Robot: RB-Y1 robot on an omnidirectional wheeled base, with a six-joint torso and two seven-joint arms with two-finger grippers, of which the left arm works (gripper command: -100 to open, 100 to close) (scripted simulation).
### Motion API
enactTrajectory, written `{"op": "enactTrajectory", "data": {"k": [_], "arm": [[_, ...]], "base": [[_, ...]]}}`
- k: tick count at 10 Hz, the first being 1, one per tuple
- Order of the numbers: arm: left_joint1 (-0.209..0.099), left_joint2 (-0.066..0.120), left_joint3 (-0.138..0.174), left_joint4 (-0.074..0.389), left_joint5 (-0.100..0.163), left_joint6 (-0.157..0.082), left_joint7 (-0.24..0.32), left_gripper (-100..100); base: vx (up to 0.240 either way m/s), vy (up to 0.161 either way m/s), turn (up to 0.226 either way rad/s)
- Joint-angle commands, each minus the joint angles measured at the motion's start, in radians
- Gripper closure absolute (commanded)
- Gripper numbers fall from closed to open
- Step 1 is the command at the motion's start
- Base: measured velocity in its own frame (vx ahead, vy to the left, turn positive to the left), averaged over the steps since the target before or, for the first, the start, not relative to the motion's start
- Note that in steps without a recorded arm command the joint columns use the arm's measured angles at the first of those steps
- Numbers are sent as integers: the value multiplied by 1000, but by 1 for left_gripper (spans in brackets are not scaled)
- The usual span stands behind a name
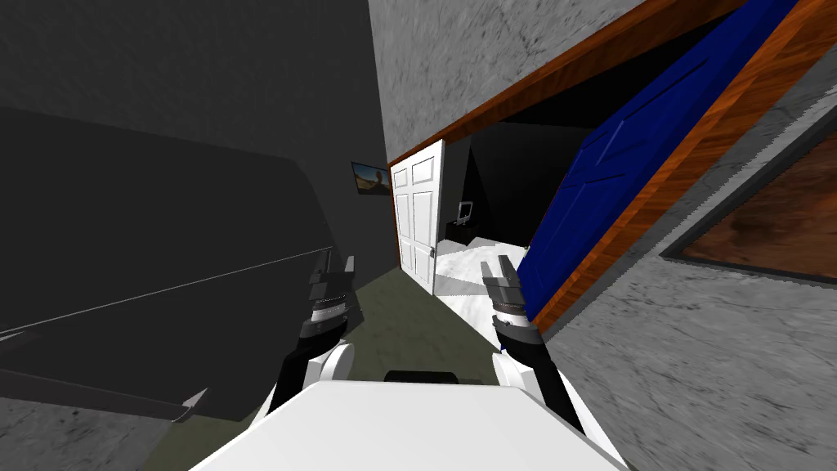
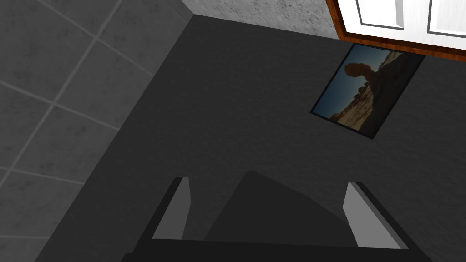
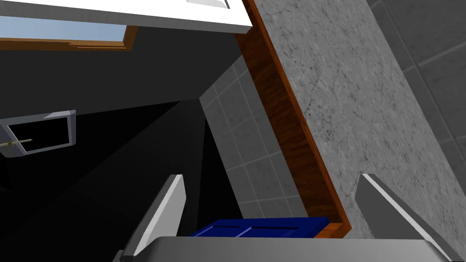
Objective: Push the door open
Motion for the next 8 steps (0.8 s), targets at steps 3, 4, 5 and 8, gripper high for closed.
{"op": "enactTrajectory", "data": {"k": [3, 4, 5, 8], "arm": [[-29, 18, -9, 71, 2, -10, 1, -100], [-35, 21, -11, 85, 3, -13, 1, -100], [-43, 25, -13, 104, 3, -15, 1, -100], [-70, 38, -21, 168, 5, -25, 2, -100]], "base": [[61, 16, -77], [77, 9, -32], [65, 4, -46], [70, 12, -71]]}}
